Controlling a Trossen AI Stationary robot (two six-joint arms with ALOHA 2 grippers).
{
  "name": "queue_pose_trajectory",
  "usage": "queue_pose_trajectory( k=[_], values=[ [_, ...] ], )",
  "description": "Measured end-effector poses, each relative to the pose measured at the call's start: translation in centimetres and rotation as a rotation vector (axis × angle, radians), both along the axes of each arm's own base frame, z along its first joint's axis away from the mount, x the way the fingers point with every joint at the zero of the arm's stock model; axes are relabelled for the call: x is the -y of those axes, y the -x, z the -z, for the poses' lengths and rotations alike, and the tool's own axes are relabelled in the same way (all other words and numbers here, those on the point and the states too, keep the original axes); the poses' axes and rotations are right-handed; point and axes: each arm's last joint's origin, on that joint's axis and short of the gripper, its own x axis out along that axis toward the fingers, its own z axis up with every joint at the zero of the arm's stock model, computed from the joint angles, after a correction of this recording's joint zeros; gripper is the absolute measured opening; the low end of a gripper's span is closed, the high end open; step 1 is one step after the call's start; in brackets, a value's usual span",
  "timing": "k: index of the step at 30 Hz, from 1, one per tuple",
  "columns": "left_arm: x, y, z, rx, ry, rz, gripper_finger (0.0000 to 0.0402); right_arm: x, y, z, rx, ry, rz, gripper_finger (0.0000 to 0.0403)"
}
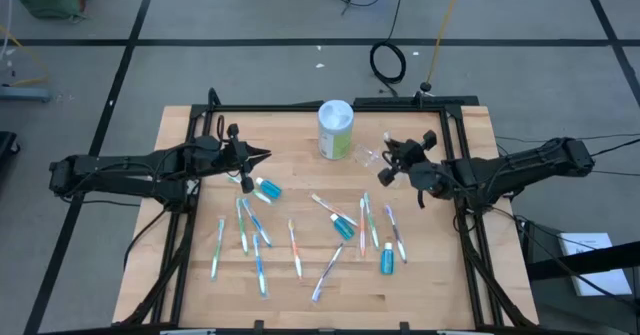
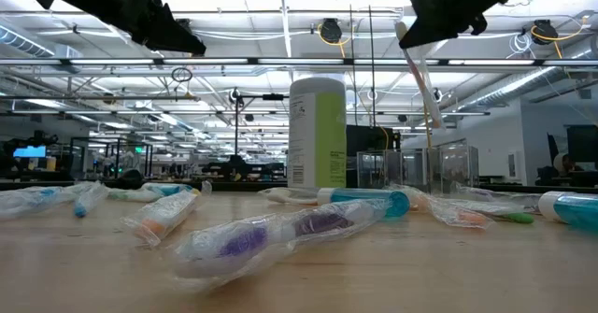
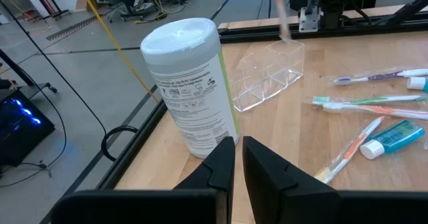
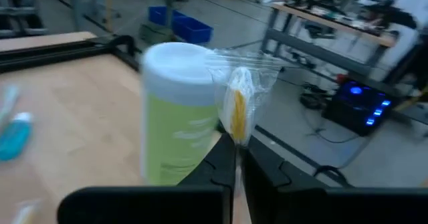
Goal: Pick & Place toothbrushing station
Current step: Put the orange toothbrush into the transparent organizer
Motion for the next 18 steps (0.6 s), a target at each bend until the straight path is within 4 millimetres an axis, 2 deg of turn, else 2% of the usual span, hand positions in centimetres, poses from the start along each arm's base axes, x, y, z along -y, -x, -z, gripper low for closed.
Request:
queue_pose_trajectory(
  k=[2,8,13,18],
  values=[
    [0.0,0.0,0.0,0.0,0.0,0.0,0.0035,0.7,0.0,0.6,-0.001,-0.012,0.035,0.0005],
    [0.0,0.0,0.0,0.002,-0.001,0.0,0.0035,1.7,0.7,4.9,0.025,-0.161,0.088,0.001],
    [0.0,0.0,0.0,0.001,-0.001,-0.001,0.0035,1.8,1.3,6.2,0.031,-0.193,0.101,0.0017],
    [0.0,0.0,0.0,0.002,0.001,-0.002,0.0035,1.7,1.4,6.6,0.026,-0.262,0.067,0.0046]
  ],
)
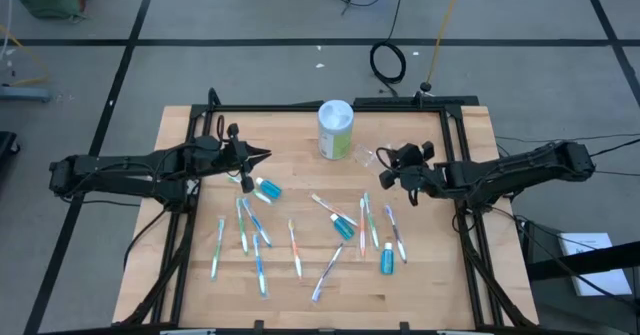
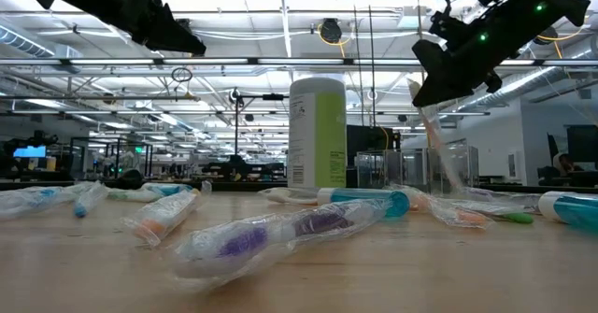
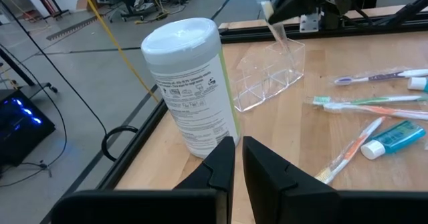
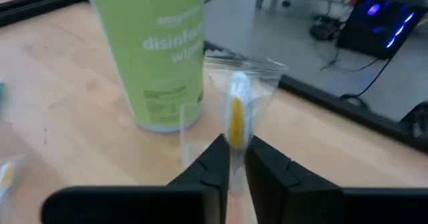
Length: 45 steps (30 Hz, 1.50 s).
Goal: Pick & Place toothbrushing station
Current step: Put the orange toothbrush into the transparent organizer, then put the green toothbrush into the transparent organizer
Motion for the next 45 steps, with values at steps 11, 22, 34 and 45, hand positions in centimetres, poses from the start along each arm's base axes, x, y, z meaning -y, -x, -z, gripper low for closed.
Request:
queue_pose_trajectory(
  k=[11,22,34,45],
  values=[
    [0.0,0.0,0.0,0.004,0.011,-0.004,0.0035,0.2,0.9,-0.2,-0.031,-0.002,0.016,0.0102],
    [0.0,0.1,0.2,0.025,0.115,-0.038,0.0035,0.1,3.2,-1.1,-0.016,-0.104,-0.029,0.0105],
    [0.1,0.2,0.7,0.001,0.206,-0.063,0.0035,-0.2,1.0,-3.8,0.134,0.069,-0.253,0.0105],
    [0.9,0.1,1.6,-0.101,0.235,0.074,0.0035,-0.3,0.0,-2.9,0.078,0.074,-0.26,0.0105]
  ],
)
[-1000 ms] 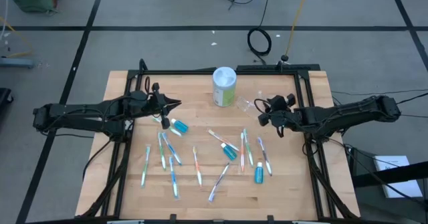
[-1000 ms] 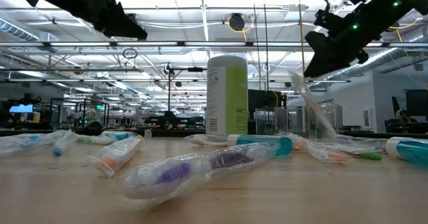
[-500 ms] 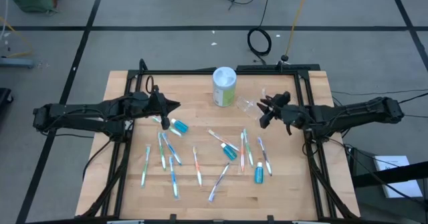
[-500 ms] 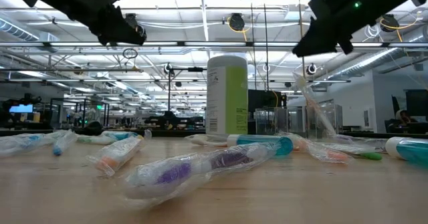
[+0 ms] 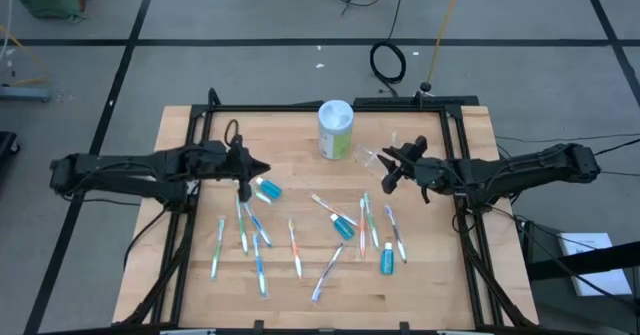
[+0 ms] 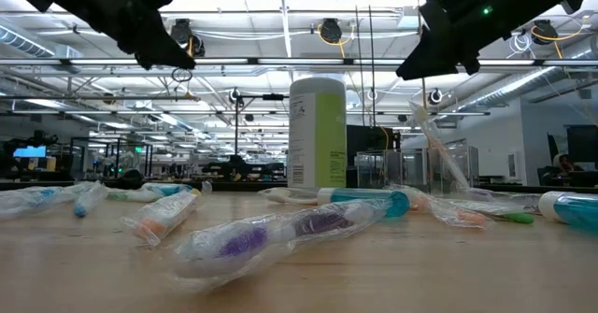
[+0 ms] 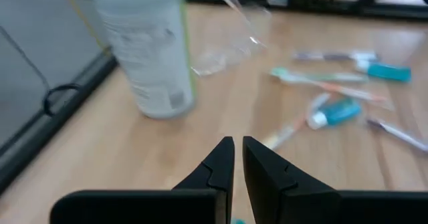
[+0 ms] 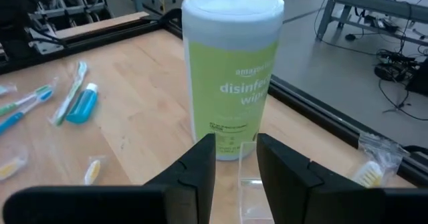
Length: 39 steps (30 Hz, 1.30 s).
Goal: Pick & Place toothbrushing station
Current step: Put the green toothbrush into the transparent organizer
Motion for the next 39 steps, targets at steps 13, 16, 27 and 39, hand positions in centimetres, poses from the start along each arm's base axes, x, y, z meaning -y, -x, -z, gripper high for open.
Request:
queue_pose_trajectory(
  k=[13,16,27,39],
  values=[
    [0.3,0.3,3.4,-0.354,-0.049,-0.114,0.0128,0.0,0.0,0.0,-0.014,0.016,-0.009,0.0105],
    [0.1,1.7,4.3,-0.524,-0.083,-0.146,0.0154,0.0,0.0,0.0,-0.016,0.018,-0.01,0.0105],
    [-0.3,2.3,7.5,-0.668,0.158,-0.356,0.0166,0.0,0.0,0.0,-0.024,0.028,-0.016,0.0105],
    [-0.6,1.1,11.6,-0.894,0.09,-0.386,0.0148,0.0,0.0,0.0,-0.023,0.027,-0.016,0.0105]
  ],
)
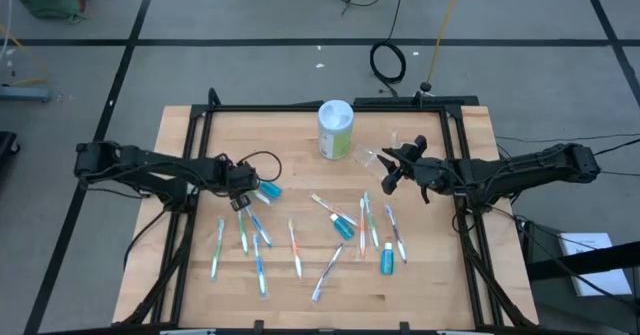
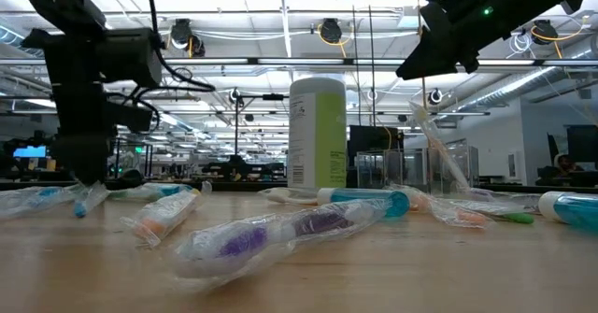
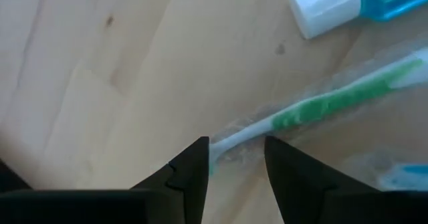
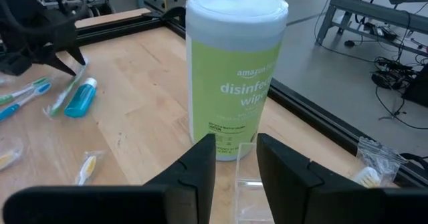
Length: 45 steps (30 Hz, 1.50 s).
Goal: Pick & Place toothbrushing station
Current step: Put the green toothbrush into the transparent organizer
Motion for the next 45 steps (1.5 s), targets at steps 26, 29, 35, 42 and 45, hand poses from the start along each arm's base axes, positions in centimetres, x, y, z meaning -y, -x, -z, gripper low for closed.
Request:
queue_pose_trajectory(
  k=[26,29,35,42,45],
  values=[
    [2.5,-6.0,-6.8,0.147,-0.364,0.538,0.0003,0.0,-0.1,-0.2,0.03,-0.002,0.001,0.0105],
    [3.3,-7.7,-8.1,0.221,-0.546,0.77,0.0003,0.0,-0.4,-0.6,0.103,-0.031,0.012,0.0105],
    [4.2,-10.8,-10.3,0.318,-0.898,1.045,0.0003,-0.3,-1.9,-0.5,0.2,-0.161,-0.147,0.0105],
    [4.7,-13.4,-9.6,0.291,-1.14,1.259,0.0004,-0.6,-5.0,0.3,0.288,-0.214,-0.445,0.0105],
    [5.0,-14.4,-8.9,0.251,-1.231,1.328,0.0003,-0.2,-5.9,1.1,0.311,-0.237,-0.424,0.0105]
  ],
)
